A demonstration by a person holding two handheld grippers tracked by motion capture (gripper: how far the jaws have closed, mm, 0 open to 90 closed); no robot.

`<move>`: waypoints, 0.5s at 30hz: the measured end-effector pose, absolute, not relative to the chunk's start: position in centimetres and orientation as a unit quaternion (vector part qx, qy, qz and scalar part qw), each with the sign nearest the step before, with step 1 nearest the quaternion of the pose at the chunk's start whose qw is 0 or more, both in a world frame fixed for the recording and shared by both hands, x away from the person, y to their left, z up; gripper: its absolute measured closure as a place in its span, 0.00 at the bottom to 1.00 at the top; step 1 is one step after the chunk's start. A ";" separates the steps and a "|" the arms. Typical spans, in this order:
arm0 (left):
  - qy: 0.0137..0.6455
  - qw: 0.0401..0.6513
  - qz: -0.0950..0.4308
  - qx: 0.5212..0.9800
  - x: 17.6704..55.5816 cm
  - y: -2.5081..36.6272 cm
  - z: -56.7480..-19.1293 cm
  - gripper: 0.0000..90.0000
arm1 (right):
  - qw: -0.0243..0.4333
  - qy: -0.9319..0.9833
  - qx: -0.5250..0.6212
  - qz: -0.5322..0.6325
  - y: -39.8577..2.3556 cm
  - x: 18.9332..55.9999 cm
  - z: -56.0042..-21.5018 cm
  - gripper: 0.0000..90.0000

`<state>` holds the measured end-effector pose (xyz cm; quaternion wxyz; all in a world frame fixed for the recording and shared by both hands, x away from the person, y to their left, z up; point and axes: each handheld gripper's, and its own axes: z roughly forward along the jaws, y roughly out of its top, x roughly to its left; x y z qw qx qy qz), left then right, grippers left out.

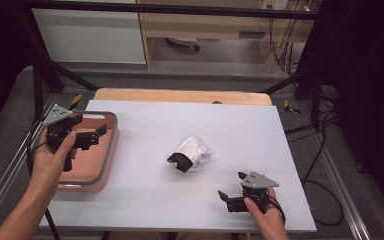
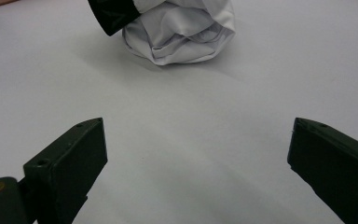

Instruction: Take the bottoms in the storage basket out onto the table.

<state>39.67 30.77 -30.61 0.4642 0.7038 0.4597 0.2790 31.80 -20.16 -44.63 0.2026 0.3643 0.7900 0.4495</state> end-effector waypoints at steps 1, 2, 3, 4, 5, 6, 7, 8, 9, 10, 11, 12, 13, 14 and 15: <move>0.461 0.464 0.278 0.703 39.5 30.9 -30.7 0.07 | 0.201 0.791 0.364 0.449 -20.2 31.8 -44.6 0.05; 0.461 0.466 0.278 0.702 39.5 30.9 -30.8 0.07 | 0.201 0.791 0.363 0.449 -20.1 31.8 -44.7 0.05; 0.462 0.467 0.276 0.701 39.4 31.0 -31.0 0.07 | 0.201 0.792 0.363 0.449 -20.1 31.8 -44.7 0.05; 0.463 0.469 0.274 0.701 39.2 31.0 -31.1 0.07 | 0.201 0.792 0.363 0.448 -20.1 31.8 -44.7 0.05; 0.464 0.469 0.272 0.700 39.1 31.1 -31.3 0.07 | 0.201 0.792 0.363 0.448 -20.1 31.8 -44.7 0.05; 0.465 0.471 0.270 0.699 39.0 31.2 -31.4 0.07 | 0.201 0.792 0.363 0.448 -20.1 31.8 -44.7 0.05; 0.466 0.472 0.267 0.699 38.9 31.2 -31.6 0.07 | 0.201 0.792 0.363 0.448 -20.1 31.8 -44.7 0.05; 0.467 0.472 0.265 0.699 38.8 31.3 -31.9 0.07 | 0.201 0.792 0.363 0.447 -20.1 31.8 -44.7 0.05; 0.468 0.472 0.264 0.699 38.7 31.3 -32.1 0.07 | 0.201 0.792 0.363 0.447 -20.1 31.8 -44.7 0.05; 0.470 0.473 0.261 0.698 38.5 31.3 -32.4 0.07 | 0.201 0.792 0.363 0.448 -20.1 31.8 -44.7 0.05; 0.471 0.473 0.258 0.699 38.4 31.4 -32.6 0.07 | 0.202 0.792 0.363 0.447 -20.1 31.8 -44.7 0.05; 0.472 0.472 0.257 0.699 38.3 31.4 -32.8 0.07 | 0.202 0.793 0.363 0.447 -20.1 31.8 -44.7 0.05; 0.473 0.472 0.255 0.699 38.3 31.5 -33.0 0.07 | 0.201 0.793 0.363 0.447 -20.1 31.8 -44.7 0.05; 0.473 0.472 0.253 0.700 38.2 31.5 -33.1 0.07 | 0.201 0.793 0.363 0.447 -20.0 31.8 -44.7 0.05; 0.474 0.472 0.251 0.700 38.1 31.5 -33.3 0.07 | 0.201 0.793 0.363 0.447 -20.1 31.8 -44.7 0.05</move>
